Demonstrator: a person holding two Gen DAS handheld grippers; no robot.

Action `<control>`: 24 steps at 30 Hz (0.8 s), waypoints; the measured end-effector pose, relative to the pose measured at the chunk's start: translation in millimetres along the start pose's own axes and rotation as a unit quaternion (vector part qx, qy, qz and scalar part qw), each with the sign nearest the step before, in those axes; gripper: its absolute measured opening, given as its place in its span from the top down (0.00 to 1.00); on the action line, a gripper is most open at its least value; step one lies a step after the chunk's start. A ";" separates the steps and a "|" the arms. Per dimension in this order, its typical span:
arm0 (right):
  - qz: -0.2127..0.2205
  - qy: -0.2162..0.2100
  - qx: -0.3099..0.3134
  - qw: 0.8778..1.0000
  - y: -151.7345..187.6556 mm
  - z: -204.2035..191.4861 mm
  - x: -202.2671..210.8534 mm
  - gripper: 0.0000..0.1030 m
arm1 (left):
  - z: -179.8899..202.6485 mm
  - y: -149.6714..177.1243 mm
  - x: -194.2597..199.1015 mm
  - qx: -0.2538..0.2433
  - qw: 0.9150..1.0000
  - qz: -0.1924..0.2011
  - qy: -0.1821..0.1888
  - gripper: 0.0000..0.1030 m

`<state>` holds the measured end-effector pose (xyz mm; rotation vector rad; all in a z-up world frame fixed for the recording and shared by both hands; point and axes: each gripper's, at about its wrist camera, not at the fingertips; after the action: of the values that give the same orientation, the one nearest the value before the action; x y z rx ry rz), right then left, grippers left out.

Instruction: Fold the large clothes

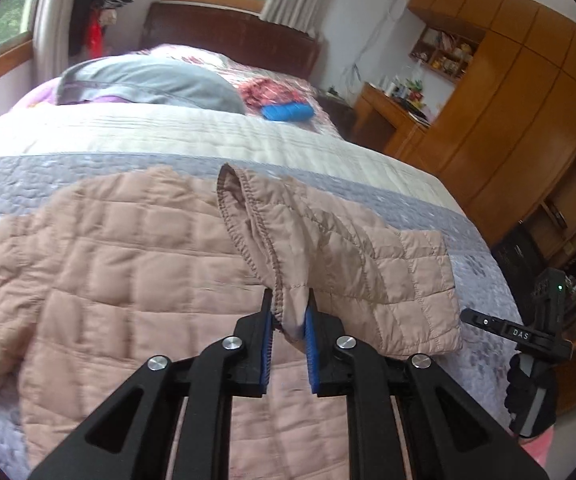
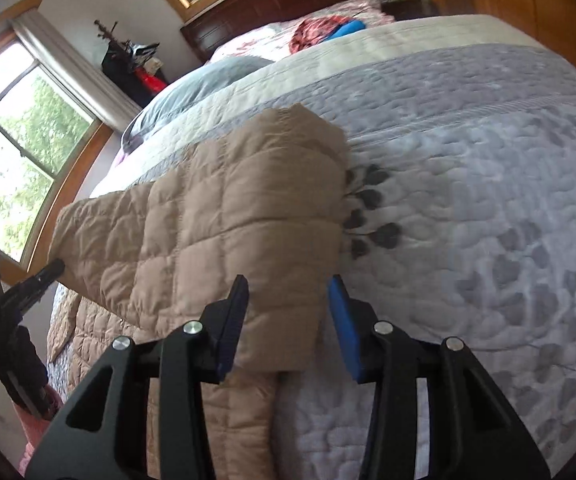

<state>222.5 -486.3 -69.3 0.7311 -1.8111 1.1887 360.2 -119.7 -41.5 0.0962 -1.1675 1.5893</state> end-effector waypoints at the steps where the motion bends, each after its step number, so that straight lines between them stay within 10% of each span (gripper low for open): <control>1: -0.003 0.000 0.011 1.000 -0.9 -9.0 -3.4 0.61 | -7.3 -1.1 4.6 0.004 1.000 0.003 -0.006 0.87; 13: -0.048 0.085 0.067 0.993 5.7 -45.1 -50.1 0.61 | -108.4 20.1 -28.5 0.078 0.993 -0.073 -0.056 0.85; 21: -0.051 0.107 0.076 0.990 1.0 -57.1 -46.4 0.57 | -105.4 23.2 -22.4 0.061 0.992 -0.071 -0.085 0.69; 24: -0.023 0.076 0.061 0.995 -8.9 -58.0 -15.7 0.57 | -83.4 9.8 10.8 0.017 0.991 -0.010 -0.130 0.61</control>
<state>256.1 -435.7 -67.0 0.7261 -1.5999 1.2970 389.2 -52.2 -83.7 0.3445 -1.3334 1.6142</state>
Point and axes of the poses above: each gripper's, at about its wrist camera, not at the fingertips, and x roughly against the way its jaws point, z to its right, y to its underside, and after that the axes turned 15 degrees about y, right-handed
